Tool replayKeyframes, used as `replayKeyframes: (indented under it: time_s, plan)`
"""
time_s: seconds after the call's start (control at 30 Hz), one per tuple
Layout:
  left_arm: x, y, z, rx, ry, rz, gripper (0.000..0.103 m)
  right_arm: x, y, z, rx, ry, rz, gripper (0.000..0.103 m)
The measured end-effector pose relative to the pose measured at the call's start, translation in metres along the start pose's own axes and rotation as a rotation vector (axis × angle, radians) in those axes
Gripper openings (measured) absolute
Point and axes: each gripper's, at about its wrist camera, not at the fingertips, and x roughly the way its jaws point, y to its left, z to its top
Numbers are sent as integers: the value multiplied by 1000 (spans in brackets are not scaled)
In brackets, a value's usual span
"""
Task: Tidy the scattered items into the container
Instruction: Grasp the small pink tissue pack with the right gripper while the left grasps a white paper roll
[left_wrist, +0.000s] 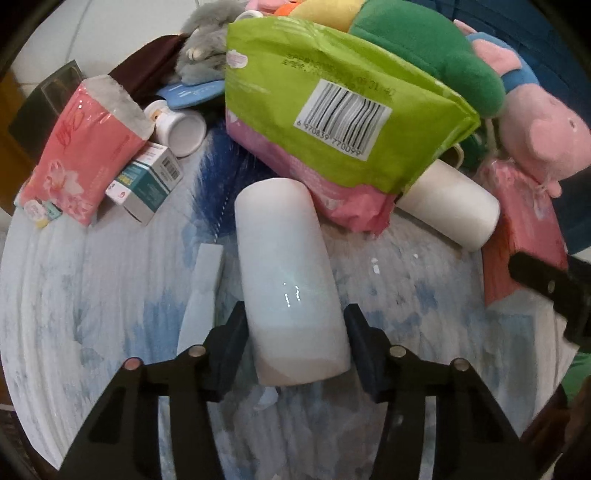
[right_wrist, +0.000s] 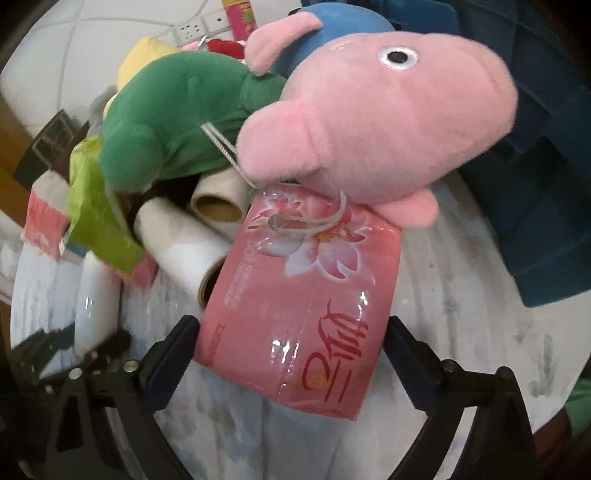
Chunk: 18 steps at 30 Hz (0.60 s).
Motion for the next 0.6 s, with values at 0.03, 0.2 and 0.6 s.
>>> replayKeyframes:
  time_s: [0.03, 0.2, 0.6]
  plan:
    - [-2, 0, -2, 5, -1, -4, 51, -3, -1, -5, -7, 9, -2, 98]
    - [-7, -1, -10, 29, -4, -12, 51, -19, -13, -31, -42, 58, -7, 98]
    - [-3, -13, 8, 53, 3, 10, 67, -29, -16, -12, 40, 10, -47, 103]
